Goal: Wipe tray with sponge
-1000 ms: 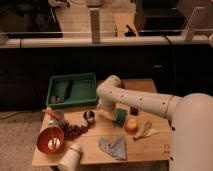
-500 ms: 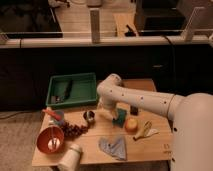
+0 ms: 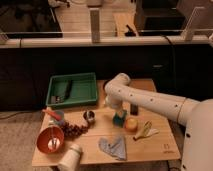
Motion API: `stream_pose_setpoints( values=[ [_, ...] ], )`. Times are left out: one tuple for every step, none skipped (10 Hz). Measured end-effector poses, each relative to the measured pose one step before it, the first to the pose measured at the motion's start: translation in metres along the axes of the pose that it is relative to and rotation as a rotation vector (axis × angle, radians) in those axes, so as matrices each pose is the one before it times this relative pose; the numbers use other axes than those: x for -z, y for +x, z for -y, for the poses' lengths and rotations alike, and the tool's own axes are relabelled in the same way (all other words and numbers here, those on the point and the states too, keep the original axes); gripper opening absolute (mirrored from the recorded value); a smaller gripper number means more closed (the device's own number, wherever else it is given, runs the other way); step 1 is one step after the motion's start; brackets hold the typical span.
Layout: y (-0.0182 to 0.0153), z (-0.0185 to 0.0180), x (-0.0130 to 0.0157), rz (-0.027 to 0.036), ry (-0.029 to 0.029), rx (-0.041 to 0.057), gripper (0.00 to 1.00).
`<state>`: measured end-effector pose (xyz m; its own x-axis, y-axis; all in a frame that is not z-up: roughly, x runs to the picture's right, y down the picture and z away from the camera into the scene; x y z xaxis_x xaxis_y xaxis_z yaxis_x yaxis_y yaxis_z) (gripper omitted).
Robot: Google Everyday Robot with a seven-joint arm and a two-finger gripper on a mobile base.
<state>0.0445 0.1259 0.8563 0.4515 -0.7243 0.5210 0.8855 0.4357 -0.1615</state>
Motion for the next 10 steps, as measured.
stream_pose_setpoints(
  values=[
    [0.00109,-0.00287,-0.00202,-0.0068,0.00714,0.02176,0.8],
    [-0.00027,-0.00295,-0.00181,-0.00188,-0.00011,0.01067,0.8],
    [0.00002,-0.00336,-0.00266,-0.00316,-0.00557,0.01119,0.8],
    [-0.00107,-0.00163,-0.00274,0.00115,-0.00455,0.00974,0.8],
    [-0.00062,-0.00212,-0.00333,0.00013,-0.0052,0.01107,0.8],
    [0.00017,-0.0026,-0.00246,-0.00181,-0.00366,0.00815,0.8],
    [-0.00087,-0.00342,-0.00356,0.00193,-0.00506,0.00638,0.8],
    [0.00015,-0.00191,-0.00258,-0.00146,-0.00335,0.00385,0.8],
    [-0.0005,-0.0009,-0.00239,0.0,-0.00209,0.003,0.8],
    [0.00013,-0.00348,-0.00173,-0.00154,-0.00354,-0.003,0.8]
  ],
)
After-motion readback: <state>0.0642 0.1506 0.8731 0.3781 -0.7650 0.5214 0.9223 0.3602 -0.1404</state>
